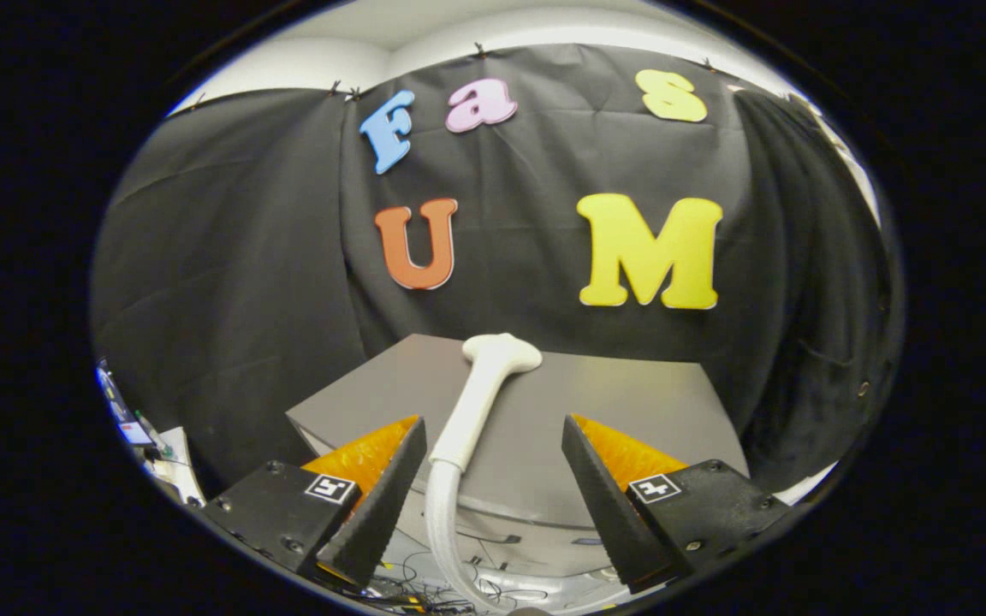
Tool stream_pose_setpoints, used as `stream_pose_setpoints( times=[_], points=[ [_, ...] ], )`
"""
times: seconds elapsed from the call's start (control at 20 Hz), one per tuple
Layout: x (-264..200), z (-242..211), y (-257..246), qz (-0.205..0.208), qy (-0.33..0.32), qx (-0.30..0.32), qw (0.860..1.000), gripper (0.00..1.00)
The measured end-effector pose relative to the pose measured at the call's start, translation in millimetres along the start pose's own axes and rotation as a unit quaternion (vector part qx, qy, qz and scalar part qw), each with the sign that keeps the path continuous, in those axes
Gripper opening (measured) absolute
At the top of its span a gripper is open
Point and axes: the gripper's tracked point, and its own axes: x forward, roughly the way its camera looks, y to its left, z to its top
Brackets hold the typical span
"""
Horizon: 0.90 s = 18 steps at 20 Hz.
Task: Iron the clothes twice with a garment steamer, once on the left side and once on the right side.
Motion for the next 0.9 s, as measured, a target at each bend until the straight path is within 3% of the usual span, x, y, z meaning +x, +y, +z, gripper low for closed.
stream_pose_setpoints(
  times=[0.35, 0.8, 0.9],
  points=[
    [88.6, -28.3, 12.6, -0.025, 0.084, -0.010, 0.996, 0.89],
    [96.4, -31.5, 24.4, -0.020, 0.106, 0.075, 0.991, 0.44],
    [93.1, -32.0, 27.3, -0.011, 0.106, 0.080, 0.991, 0.38]
  ],
)
